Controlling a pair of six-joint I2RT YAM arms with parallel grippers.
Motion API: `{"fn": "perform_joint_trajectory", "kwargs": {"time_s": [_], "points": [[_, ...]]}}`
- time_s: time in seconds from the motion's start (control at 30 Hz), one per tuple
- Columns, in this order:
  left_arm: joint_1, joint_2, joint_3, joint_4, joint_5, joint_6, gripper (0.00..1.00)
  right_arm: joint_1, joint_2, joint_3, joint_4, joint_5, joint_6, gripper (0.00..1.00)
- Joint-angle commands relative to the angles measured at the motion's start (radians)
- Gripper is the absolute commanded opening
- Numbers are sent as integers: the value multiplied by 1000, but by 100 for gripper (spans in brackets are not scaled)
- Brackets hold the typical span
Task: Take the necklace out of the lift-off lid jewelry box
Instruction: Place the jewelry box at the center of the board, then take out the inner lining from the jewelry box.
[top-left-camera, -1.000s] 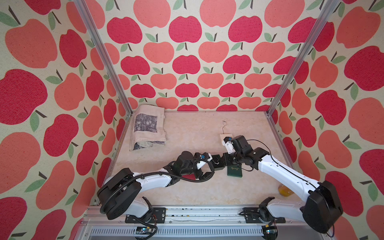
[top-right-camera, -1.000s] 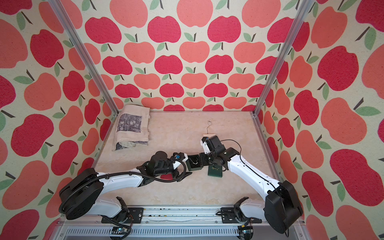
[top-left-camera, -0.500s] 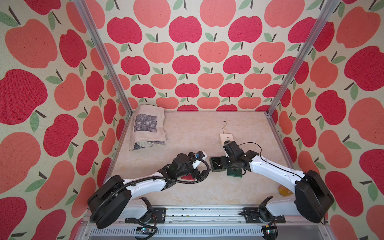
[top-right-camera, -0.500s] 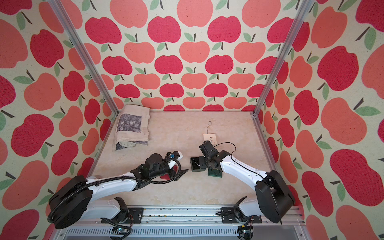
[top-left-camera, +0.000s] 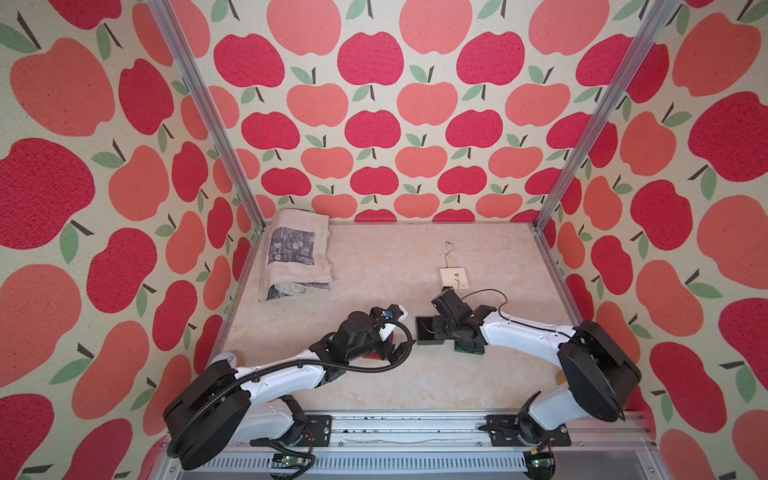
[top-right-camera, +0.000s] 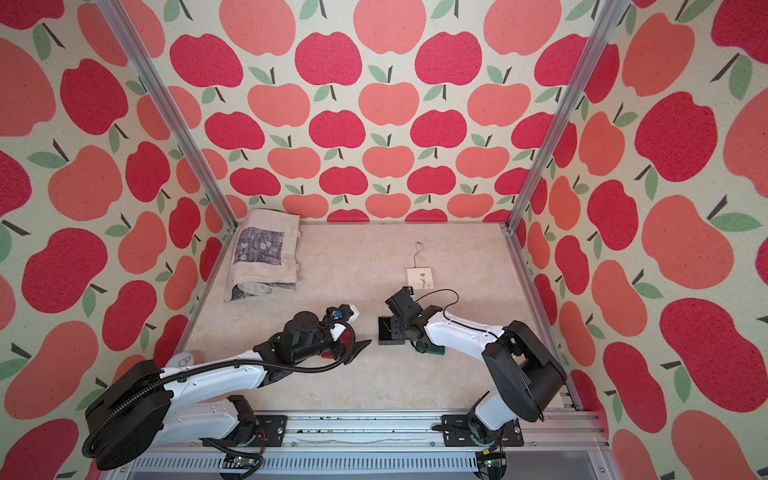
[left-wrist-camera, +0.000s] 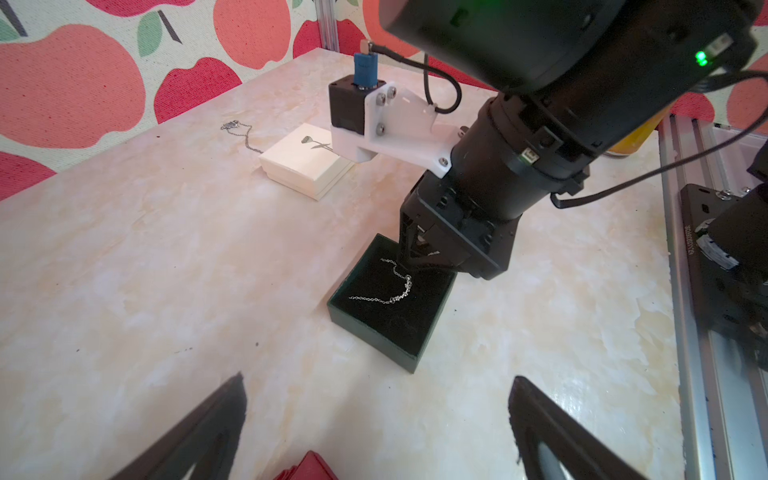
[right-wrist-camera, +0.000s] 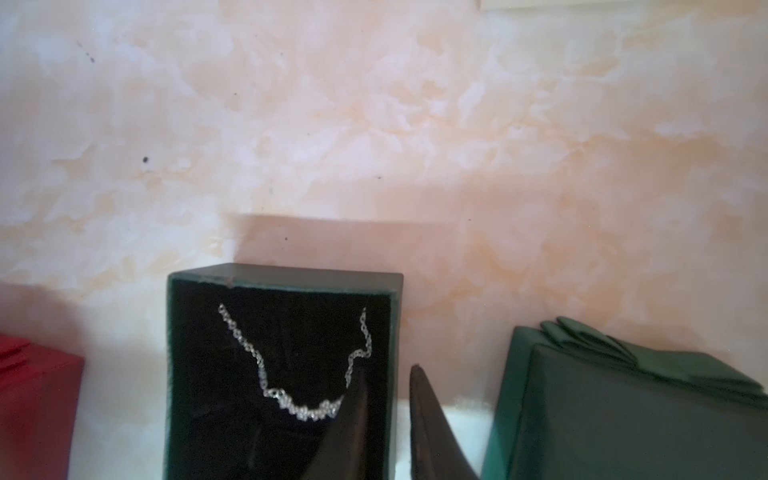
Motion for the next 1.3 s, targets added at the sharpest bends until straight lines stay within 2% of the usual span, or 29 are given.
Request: {"fn": "perform_joint_trajectory", "kwargs": {"time_s": [0.0, 0.2, 0.37, 0.53, 0.73, 1.27], "points": [[3, -19, -14, 14, 14, -7, 100, 16, -64, 28, -38, 43, -54, 24], [3, -9, 0, -14, 10, -8, 99, 16, -132, 72, -110, -36, -202, 30], [3, 14, 15, -20, 14, -15, 99, 16, -78, 141, -173, -110, -305, 32], [2, 39, 30, -26, 10, -22, 100, 16, 13, 213, -224, -112, -364, 36], [2, 42, 31, -26, 0, -19, 99, 15, 88, 240, -207, -146, -393, 43], [15, 51, 30, -25, 11, -22, 94, -13, 227, 240, -150, -212, -385, 45]]}}
